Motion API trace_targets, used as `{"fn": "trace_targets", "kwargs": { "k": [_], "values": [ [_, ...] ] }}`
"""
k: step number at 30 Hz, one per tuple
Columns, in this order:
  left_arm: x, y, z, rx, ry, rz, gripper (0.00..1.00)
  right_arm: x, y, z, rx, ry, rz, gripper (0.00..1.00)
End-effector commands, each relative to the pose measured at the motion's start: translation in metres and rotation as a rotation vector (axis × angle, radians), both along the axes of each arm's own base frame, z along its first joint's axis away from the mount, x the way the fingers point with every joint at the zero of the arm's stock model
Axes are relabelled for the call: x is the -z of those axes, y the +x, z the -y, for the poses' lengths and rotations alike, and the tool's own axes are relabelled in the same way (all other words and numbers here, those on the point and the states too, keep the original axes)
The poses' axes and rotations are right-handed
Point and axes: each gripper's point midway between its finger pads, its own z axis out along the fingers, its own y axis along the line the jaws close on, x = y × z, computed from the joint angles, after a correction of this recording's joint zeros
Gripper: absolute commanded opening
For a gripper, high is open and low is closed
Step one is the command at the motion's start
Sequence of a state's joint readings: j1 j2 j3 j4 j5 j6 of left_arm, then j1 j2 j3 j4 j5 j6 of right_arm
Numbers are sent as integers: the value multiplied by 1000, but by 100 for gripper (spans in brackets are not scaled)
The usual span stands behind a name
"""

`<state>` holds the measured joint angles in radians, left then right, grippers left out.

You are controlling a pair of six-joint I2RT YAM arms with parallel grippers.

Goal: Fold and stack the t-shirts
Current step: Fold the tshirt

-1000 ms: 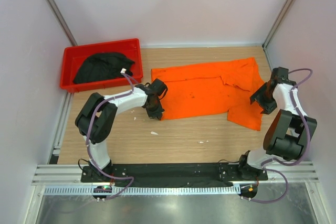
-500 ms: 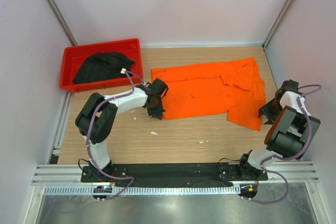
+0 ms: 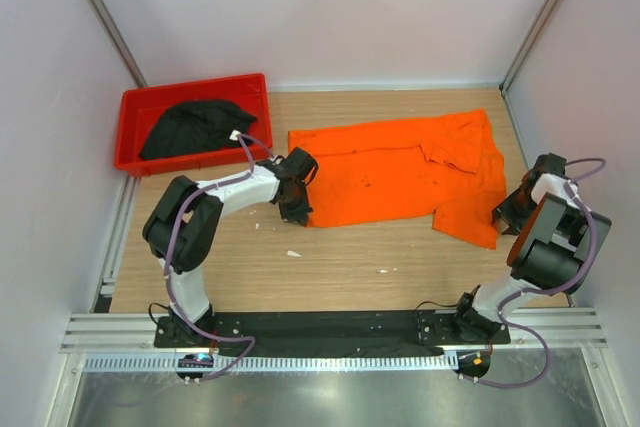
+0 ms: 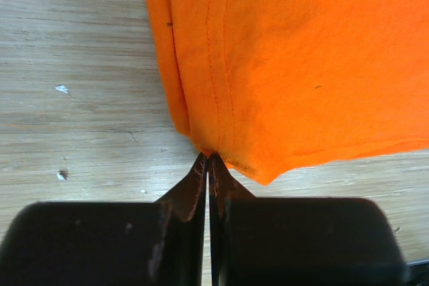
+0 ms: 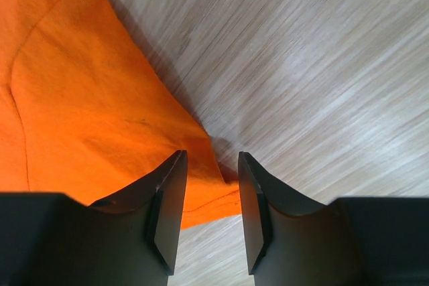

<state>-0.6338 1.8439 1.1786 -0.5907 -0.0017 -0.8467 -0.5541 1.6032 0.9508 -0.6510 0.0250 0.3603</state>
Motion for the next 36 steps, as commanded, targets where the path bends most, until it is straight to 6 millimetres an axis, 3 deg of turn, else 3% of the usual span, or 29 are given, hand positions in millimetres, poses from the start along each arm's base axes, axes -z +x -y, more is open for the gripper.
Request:
{"fn": "trace_targets", "kwargs": {
  "k": [1, 10, 11, 12, 15, 17, 20, 24, 27, 31, 34, 36],
  "values": [
    [-8, 10, 0, 14, -8, 33, 0, 0, 3, -5, -23, 16, 49, 43],
    [-12, 10, -4, 23, 4, 42, 0, 5, 2, -19, -4, 70, 80, 41],
    [-12, 9, -4, 25, 6, 40, 0, 2, 6, -17, 0, 62, 93, 38],
    [-11, 8, -4, 26, 8, 37, 0, -1, 10, -12, 6, 47, 107, 23],
    [-11, 5, -7, 27, 16, 30, 0, -9, 13, -12, 21, 49, 119, 1],
    [-11, 2, -11, 29, 27, 32, 0, -16, 11, -10, 41, 34, 119, 1],
    [-17, 3, -19, 30, 34, 43, 0, -22, -4, -11, 84, 19, 74, 1],
    [-27, 0, -31, 38, 60, 48, 0, -23, -39, -17, 129, -51, -48, 1],
    [-29, -6, -35, 52, 69, 39, 0, -26, -50, -23, 117, -86, -75, 1],
    [-36, -9, -39, 74, 77, 46, 0, -37, -43, -25, 89, -121, -47, 1],
    [-45, -3, -36, 99, 74, 62, 0, -56, -20, -20, 65, -138, 14, 1],
    [-57, 8, -29, 107, 56, 94, 0, -74, 9, -17, 54, -139, 83, 1]
  ]
}}
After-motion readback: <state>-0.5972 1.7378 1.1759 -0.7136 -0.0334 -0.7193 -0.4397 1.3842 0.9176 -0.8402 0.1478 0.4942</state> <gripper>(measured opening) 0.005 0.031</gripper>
